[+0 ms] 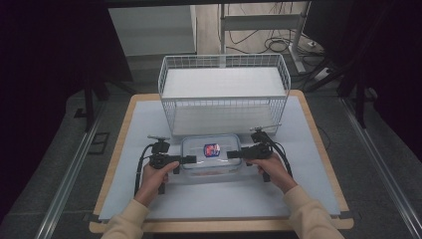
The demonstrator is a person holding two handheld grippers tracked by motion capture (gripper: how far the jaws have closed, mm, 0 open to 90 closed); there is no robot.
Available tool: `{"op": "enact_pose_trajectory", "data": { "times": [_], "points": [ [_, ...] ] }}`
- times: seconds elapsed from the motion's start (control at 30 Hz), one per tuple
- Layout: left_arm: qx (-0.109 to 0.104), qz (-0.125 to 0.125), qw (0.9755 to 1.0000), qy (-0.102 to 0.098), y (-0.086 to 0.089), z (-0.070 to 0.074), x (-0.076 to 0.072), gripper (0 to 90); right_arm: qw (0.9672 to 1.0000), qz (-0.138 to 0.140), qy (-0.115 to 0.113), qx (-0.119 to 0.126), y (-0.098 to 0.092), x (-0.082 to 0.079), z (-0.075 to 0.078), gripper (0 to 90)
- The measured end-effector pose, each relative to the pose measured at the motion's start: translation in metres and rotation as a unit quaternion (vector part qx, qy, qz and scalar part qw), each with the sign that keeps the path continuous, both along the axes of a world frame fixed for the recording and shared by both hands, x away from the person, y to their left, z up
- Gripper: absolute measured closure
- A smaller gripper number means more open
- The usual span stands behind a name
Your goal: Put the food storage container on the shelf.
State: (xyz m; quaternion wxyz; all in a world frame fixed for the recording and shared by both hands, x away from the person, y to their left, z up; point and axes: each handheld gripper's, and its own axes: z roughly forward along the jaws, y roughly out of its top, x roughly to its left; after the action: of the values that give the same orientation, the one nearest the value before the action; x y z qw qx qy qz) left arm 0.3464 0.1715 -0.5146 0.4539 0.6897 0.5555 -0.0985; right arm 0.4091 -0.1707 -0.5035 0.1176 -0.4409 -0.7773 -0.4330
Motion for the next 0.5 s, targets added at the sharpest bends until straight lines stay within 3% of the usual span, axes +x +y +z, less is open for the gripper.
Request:
{"op": "enact_pose_trajectory", "data": {
  "times": [0.23,0.5],
  "points": [
    [-0.003,0.006,0.9999,-0.015,0.002,0.002,-0.008,27.9,0.9997,-0.004,0.015,0.021,-0.01,0.0,0.003,33.8],
    [-0.011,0.012,0.9993,-0.035,0.006,0.005,-0.021,36.5,0.9998,0.0,0.002,0.022,-0.015,-0.009,0.011,40.5]
  ]
}}
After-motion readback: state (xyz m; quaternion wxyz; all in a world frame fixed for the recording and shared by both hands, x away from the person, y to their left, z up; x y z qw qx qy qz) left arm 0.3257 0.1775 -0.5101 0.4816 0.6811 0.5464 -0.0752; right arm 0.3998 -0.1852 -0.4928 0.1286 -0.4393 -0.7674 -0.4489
